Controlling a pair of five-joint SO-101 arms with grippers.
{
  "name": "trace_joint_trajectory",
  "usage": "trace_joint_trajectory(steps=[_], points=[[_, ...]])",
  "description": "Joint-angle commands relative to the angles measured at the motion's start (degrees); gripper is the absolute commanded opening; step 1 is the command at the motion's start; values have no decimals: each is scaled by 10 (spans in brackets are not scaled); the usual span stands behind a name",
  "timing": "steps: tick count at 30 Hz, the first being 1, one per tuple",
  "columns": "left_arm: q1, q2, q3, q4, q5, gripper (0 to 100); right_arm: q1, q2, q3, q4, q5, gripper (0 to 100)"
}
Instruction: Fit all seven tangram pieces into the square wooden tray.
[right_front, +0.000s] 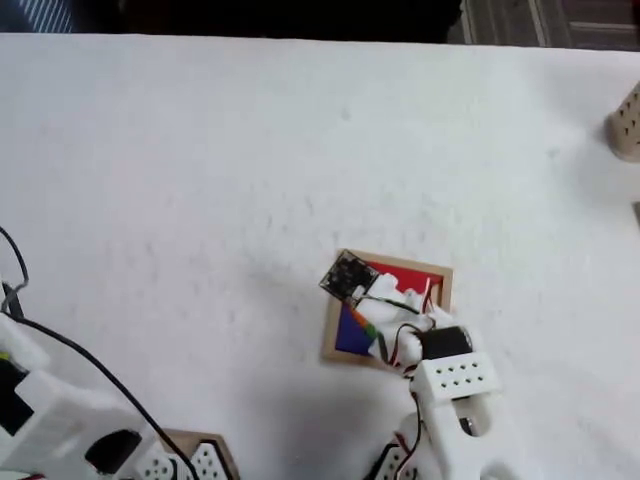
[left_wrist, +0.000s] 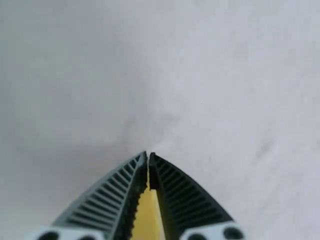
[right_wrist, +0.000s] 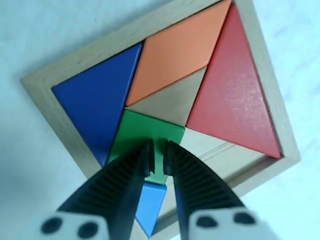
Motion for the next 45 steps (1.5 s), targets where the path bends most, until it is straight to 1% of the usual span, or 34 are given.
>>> trace_joint_trajectory(steps=[1,6,8,12,16,18,24,29,33,39,42,45], points=[[-22,-46,2,-14,-30,20,-1,2,0,4,5,45],[-41,-63,1,-12,-34,20,-1,2,0,4,5,45],[-42,-71,4,-1,-57,21,-1,2,0,4,5,45],[-66,-78,4,52,-139,33,-1,2,0,4,5,45],[-81,-94,5,79,-239,127,-1,2,0,4,6,45],[-89,-98,5,84,-302,146,-1,2,0,4,6,45],[-124,-102,41,50,-439,153,-1,2,0,4,6,45],[-135,-101,69,21,-580,193,-3,2,0,5,6,45],[-134,-98,76,-12,-592,202,-3,2,0,5,6,45],[-137,-98,76,-76,-600,335,-3,2,0,5,6,45],[-137,-100,76,-64,-631,353,-4,2,0,5,6,45],[-135,-98,76,-58,-622,347,-4,2,0,5,6,45]])
